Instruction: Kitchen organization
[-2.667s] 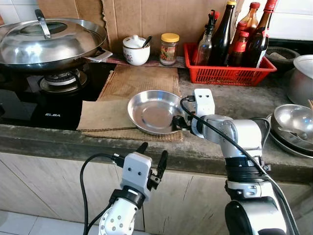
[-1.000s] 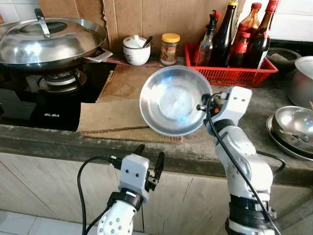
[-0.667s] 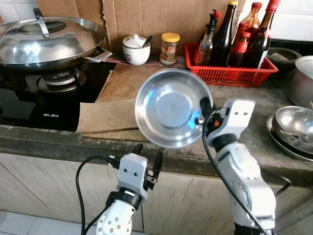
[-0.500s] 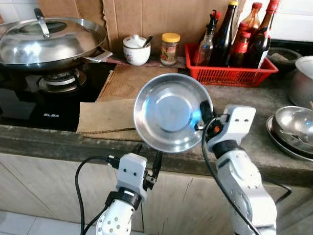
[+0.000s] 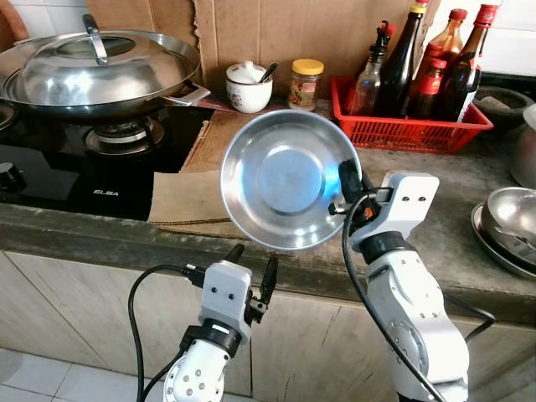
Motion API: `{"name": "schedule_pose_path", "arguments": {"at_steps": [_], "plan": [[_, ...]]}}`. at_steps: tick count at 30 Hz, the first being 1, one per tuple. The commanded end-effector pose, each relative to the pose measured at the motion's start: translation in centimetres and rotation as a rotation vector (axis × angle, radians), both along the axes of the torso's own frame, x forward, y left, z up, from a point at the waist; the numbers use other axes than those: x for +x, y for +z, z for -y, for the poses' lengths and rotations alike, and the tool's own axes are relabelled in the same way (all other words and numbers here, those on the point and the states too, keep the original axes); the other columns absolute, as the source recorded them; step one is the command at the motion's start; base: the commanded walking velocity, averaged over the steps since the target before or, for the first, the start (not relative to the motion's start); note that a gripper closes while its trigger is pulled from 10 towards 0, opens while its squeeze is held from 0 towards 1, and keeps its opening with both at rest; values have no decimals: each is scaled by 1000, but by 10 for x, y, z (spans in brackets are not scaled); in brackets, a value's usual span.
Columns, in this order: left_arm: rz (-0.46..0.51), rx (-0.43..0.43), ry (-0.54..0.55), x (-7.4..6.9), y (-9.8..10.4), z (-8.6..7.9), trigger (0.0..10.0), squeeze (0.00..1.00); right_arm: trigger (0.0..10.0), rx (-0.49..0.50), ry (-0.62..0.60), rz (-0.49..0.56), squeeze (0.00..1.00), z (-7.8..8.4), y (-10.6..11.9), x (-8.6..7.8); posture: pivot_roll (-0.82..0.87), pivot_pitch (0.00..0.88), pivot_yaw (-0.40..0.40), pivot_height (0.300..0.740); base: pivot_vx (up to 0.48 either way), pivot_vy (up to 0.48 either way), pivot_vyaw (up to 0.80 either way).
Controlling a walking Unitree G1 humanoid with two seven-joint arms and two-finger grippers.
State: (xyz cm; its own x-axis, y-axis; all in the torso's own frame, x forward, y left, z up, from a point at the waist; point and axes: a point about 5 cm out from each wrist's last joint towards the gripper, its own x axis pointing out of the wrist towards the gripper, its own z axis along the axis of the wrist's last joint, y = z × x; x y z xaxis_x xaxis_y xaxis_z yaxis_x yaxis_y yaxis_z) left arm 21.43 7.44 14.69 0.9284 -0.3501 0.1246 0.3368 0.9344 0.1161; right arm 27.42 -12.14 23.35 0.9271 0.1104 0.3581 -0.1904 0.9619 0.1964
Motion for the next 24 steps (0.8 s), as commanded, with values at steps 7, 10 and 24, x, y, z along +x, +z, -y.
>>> {"name": "schedule_pose_path", "arguments": {"at_steps": [7,10,24], "plan": [[-6,6,-11,-1,-1,1,10000,0,10000,7,-23,74,0,4,14,-1,151,60,-34,740,0,440,0],[-7,8,-12,-2,-2,1,10000,0,10000,6,-23,73,0,4,14,-1,151,55,-35,740,0,445,0],[-8,13,-17,-2,-3,0,10000,0,10000,-30,-20,30,0,4,-2,-5,152,52,-30,740,0,442,0]]}}
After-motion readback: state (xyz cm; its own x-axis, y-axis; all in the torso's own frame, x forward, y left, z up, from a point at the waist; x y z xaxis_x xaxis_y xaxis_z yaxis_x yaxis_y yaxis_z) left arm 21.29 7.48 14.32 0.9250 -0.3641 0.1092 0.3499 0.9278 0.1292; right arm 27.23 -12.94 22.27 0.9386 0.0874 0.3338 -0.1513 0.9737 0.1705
